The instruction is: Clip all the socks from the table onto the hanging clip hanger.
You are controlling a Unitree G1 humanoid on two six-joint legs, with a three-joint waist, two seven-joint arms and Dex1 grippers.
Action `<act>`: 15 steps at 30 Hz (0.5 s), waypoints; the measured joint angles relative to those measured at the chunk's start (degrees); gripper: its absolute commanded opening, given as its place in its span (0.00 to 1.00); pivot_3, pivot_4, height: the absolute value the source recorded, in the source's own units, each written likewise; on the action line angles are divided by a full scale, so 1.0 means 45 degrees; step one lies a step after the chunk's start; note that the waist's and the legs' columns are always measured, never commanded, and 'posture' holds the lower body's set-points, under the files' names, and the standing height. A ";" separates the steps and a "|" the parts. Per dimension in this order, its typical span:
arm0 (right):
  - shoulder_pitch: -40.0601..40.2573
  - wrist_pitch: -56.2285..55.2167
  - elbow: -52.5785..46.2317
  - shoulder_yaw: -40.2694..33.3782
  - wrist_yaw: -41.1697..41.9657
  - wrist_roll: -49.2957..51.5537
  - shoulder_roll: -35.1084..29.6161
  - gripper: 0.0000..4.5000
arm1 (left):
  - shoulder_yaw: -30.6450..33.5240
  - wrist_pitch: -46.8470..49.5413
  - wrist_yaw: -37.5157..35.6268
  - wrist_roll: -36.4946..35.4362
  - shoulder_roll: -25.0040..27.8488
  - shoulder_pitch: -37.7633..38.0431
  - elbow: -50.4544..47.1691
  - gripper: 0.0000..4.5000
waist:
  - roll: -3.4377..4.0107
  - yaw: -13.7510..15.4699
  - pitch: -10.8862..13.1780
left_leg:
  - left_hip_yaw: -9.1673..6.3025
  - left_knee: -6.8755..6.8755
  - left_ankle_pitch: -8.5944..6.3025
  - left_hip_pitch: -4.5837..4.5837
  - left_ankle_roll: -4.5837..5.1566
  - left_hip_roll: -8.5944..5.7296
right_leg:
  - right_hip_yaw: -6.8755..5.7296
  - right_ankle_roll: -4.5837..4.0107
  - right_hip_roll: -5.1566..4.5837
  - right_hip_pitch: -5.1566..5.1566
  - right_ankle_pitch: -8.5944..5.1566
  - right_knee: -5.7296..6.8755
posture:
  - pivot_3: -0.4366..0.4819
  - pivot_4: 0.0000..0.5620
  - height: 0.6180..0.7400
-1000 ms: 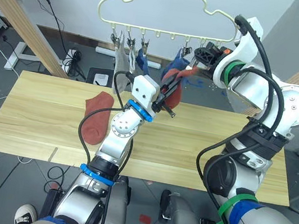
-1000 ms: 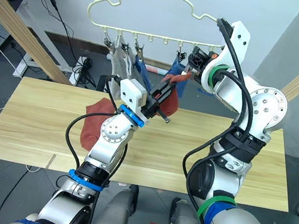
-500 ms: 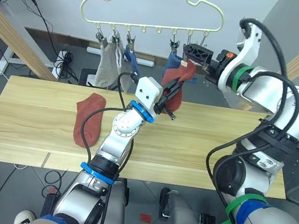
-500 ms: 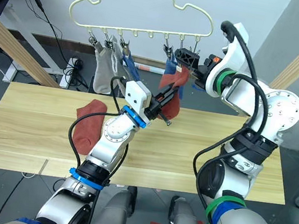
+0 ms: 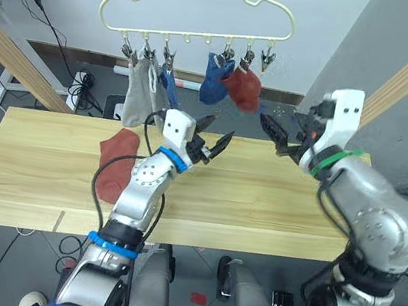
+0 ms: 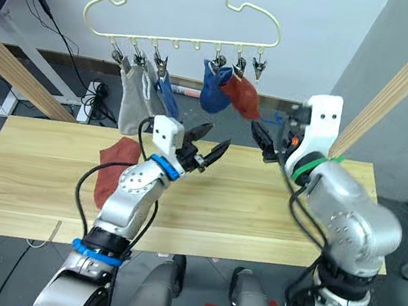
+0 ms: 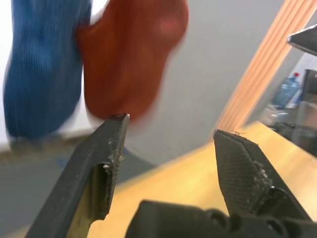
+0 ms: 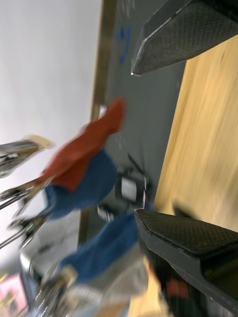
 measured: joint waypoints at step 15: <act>-0.0635 -0.6361 0.3021 0.2155 -0.2049 -0.4195 0.2462 0.53 | 0.2379 0.4929 -0.2154 -0.4751 0.2900 0.0117 -0.3946 0.66 | -0.0006 0.0285 0.0005 | -0.0006 0.0004 0.0036 0.0021 -0.0061 -0.0005 | 0.0005 0.0006 -0.0009 0.0026 0.0003 -0.0024 | 0.62 0.73 1.00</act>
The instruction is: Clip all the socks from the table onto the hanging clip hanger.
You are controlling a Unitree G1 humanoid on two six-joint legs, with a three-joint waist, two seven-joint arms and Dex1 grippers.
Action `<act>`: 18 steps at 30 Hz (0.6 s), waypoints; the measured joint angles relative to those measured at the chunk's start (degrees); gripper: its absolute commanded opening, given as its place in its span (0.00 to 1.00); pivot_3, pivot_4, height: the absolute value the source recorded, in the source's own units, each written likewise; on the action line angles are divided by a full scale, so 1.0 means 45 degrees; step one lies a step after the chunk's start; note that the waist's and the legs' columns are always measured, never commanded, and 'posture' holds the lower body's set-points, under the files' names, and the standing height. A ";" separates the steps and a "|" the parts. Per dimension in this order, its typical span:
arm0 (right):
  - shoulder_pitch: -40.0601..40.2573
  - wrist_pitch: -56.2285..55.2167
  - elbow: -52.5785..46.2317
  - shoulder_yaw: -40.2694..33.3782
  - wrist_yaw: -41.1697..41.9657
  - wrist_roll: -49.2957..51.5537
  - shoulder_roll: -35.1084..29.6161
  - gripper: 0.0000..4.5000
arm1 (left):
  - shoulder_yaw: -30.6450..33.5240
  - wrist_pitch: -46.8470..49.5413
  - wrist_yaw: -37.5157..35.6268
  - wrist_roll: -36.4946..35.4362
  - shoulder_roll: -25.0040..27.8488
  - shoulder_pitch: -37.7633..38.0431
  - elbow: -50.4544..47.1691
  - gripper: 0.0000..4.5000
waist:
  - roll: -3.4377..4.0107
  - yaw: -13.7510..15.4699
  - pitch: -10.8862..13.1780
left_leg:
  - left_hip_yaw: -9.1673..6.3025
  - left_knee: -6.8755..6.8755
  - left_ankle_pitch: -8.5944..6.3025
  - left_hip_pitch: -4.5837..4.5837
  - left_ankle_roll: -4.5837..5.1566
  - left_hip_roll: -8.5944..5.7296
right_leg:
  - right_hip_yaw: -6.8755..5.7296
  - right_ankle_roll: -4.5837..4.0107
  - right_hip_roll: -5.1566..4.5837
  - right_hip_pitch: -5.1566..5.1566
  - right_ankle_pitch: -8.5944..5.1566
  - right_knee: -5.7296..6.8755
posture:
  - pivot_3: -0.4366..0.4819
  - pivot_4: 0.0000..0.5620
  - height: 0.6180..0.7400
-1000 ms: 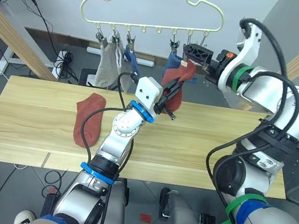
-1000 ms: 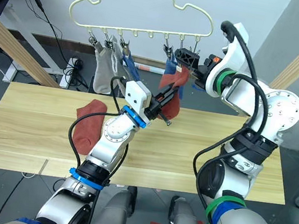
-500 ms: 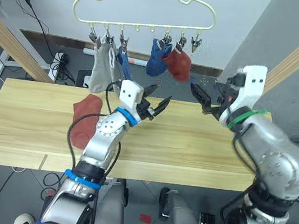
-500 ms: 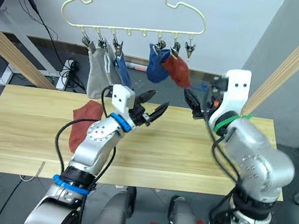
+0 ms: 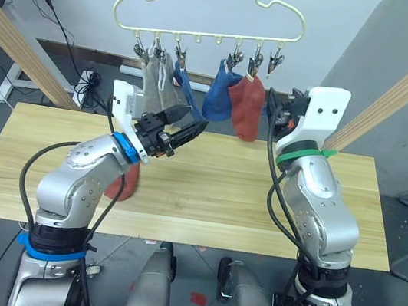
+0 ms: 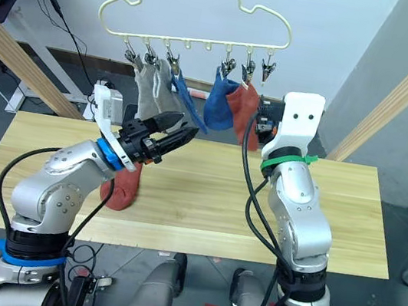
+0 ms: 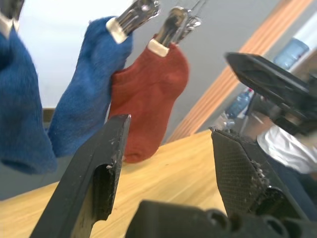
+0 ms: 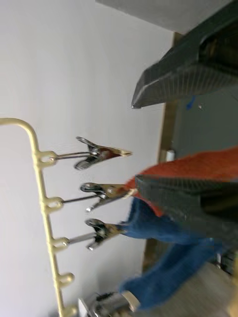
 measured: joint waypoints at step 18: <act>-0.2229 -0.2844 0.4272 -0.0674 -0.0332 -0.0770 0.0548 0.53 | 0.0110 0.0252 0.0011 -0.1476 0.0228 -0.0365 -0.0589 0.66 | 0.0001 0.0180 0.0000 | -0.0001 -0.0003 -0.0005 -0.0004 0.0009 0.0004 | -0.0003 -0.0060 -0.0002 -0.0003 0.0035 0.0001 | 0.64 0.71 1.00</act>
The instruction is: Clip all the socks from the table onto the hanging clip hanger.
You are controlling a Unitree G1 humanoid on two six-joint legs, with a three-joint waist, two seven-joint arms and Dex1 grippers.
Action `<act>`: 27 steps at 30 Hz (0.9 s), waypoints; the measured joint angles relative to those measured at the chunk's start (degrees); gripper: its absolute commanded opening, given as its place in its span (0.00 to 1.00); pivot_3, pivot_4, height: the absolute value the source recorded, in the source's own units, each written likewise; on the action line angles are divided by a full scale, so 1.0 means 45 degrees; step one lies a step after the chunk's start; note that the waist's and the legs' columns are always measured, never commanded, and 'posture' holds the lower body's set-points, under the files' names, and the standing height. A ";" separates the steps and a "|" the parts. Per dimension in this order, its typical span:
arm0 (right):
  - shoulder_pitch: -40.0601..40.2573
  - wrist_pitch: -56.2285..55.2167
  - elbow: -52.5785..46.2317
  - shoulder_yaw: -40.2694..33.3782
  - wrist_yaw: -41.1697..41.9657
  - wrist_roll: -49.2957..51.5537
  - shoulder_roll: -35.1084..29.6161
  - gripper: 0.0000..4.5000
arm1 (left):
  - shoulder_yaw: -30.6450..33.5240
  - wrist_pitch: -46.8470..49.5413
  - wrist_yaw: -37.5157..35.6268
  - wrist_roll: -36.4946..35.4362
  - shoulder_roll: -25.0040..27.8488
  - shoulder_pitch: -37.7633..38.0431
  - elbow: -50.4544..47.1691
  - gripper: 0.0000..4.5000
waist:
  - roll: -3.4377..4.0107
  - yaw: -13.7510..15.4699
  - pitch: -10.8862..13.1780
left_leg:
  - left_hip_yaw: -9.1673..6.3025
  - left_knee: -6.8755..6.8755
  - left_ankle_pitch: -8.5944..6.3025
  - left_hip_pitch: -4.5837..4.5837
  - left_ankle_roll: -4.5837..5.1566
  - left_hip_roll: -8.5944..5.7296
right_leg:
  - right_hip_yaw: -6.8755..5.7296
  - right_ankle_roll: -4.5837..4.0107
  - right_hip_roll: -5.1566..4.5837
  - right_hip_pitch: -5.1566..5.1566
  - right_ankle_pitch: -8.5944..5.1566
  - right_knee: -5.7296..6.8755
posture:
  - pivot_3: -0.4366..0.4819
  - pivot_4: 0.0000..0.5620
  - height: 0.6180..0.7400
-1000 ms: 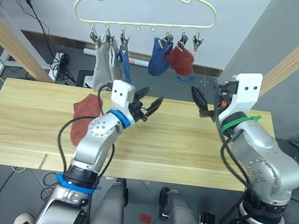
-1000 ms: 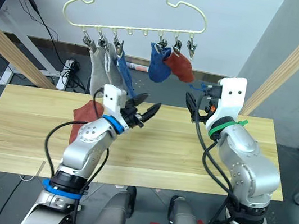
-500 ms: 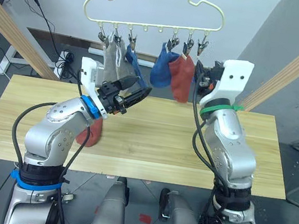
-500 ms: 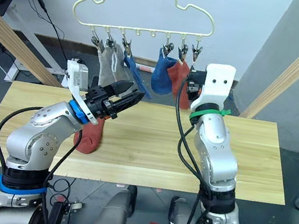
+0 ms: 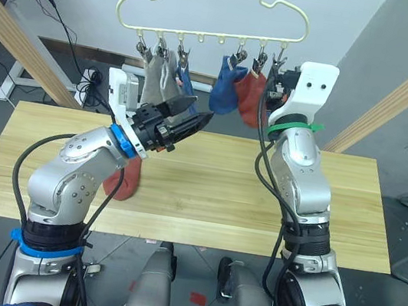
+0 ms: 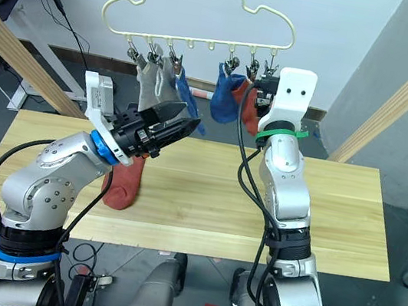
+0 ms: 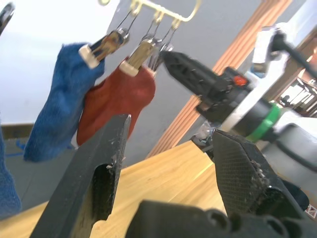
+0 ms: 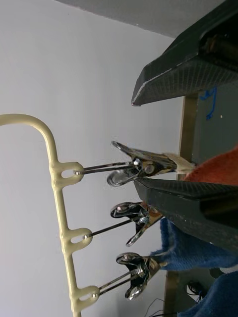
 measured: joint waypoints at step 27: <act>-0.1250 -0.0857 0.1885 -0.0315 0.0535 0.0024 0.0358 0.53 | 0.0000 -0.0004 0.0050 -0.0221 0.0122 -0.0135 -0.0366 0.66 | 0.0000 0.0026 0.0000 | -0.0002 0.0000 -0.0001 0.0000 0.0001 -0.0001 | -0.0005 -0.0010 -0.0004 0.0001 0.0005 0.0005 | 0.67 0.70 1.00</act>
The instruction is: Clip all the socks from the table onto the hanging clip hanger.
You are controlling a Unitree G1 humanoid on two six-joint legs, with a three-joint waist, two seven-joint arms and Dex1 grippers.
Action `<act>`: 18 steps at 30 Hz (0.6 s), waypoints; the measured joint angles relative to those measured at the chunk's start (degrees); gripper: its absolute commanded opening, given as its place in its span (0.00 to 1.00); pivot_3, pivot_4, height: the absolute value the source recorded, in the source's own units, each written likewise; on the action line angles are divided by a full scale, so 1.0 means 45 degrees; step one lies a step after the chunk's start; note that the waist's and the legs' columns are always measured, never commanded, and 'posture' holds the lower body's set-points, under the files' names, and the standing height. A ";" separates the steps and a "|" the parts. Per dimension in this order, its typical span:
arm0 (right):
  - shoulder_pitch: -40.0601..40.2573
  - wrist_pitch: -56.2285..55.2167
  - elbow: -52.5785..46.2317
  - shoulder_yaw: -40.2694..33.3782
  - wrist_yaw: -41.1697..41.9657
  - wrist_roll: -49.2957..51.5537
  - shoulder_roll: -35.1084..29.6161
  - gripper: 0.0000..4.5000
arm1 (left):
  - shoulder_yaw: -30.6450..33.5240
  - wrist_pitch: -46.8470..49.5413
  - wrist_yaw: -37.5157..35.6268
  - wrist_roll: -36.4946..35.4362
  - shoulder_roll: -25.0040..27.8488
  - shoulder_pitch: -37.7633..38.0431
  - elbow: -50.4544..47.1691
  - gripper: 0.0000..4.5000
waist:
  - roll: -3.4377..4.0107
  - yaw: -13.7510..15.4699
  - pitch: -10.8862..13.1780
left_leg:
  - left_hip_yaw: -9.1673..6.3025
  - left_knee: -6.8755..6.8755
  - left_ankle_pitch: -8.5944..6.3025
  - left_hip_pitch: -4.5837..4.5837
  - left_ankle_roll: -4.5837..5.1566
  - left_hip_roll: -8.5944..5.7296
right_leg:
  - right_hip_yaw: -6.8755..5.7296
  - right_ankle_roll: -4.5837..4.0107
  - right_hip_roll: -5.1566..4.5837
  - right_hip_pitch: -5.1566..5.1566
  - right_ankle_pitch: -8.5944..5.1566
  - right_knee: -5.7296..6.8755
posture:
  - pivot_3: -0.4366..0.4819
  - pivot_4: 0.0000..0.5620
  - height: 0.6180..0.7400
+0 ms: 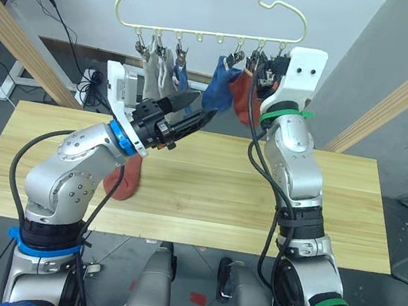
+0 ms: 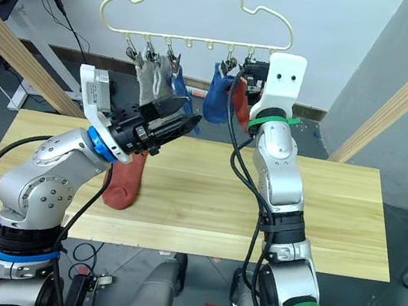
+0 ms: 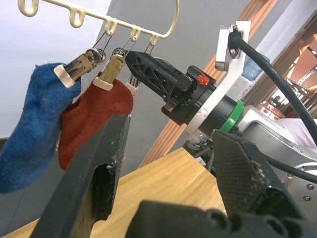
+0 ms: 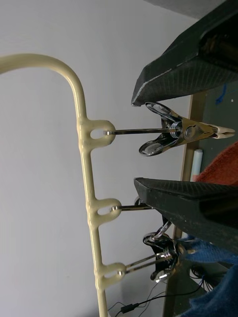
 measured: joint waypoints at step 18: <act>-0.0426 -0.0567 0.0714 -0.0206 0.0044 0.0230 -0.0007 0.00 | -0.0004 -0.0063 0.0095 0.0013 -0.0002 0.0093 -0.0031 0.66 | 0.0000 0.0011 0.0000 | 0.0000 0.0001 0.0000 0.0000 0.0000 0.0000 | 0.0000 -0.0002 -0.0002 0.0000 0.0002 0.0006 | 0.67 0.70 1.00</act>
